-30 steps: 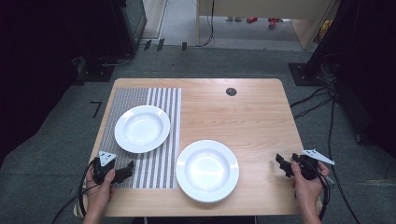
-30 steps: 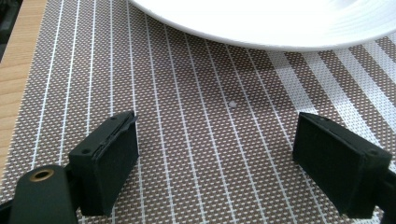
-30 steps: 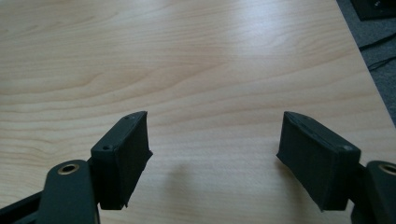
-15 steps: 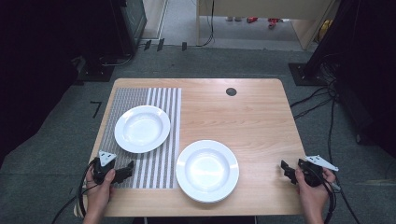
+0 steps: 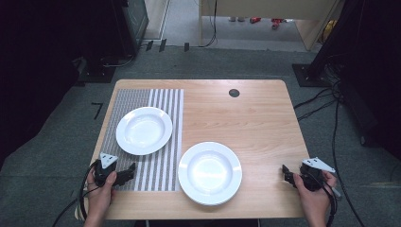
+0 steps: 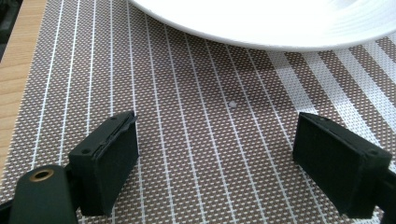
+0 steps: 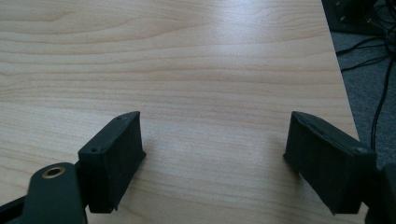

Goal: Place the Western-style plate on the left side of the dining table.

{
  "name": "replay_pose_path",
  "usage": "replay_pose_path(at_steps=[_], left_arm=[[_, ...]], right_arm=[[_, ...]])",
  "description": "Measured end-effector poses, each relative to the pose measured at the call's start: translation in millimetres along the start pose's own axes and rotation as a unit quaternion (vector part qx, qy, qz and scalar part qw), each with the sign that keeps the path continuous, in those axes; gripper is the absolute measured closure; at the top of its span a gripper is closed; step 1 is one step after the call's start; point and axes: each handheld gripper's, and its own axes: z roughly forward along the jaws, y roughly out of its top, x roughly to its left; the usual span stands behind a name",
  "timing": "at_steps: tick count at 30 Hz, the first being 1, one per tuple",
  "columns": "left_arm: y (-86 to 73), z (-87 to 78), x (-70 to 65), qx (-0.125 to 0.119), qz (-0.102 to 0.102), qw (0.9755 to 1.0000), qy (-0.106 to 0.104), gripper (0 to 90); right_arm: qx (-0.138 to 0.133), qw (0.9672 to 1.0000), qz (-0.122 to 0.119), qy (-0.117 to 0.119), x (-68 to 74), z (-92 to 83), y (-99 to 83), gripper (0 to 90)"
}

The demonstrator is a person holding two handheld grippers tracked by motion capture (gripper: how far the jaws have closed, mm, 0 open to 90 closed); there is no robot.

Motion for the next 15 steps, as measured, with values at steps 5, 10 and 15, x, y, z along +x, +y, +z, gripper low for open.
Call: replay_pose_path(at_steps=[5, 10, 15], left_arm=[[0.1, 0.1, 0.0, 0.0, 0.0, 1.0, 0.0, 14.0], [0.3, 0.6, -0.2, 0.0, -0.002, 1.0, 0.0, 13.4], [0.5, 0.8, -0.6, 0.0, -0.001, 1.0, 0.001, 13.1]], right_arm=[[0.0, 1.0, 0.0, 0.0, 0.0, 0.0, 0.0, 18.7], [0.0, 1.0, 0.0, 0.0, 0.0, 0.0, 0.0, 18.7], [0.0, 1.0, 0.0, 0.0, 0.0, 0.0, 0.1, 18.7]])
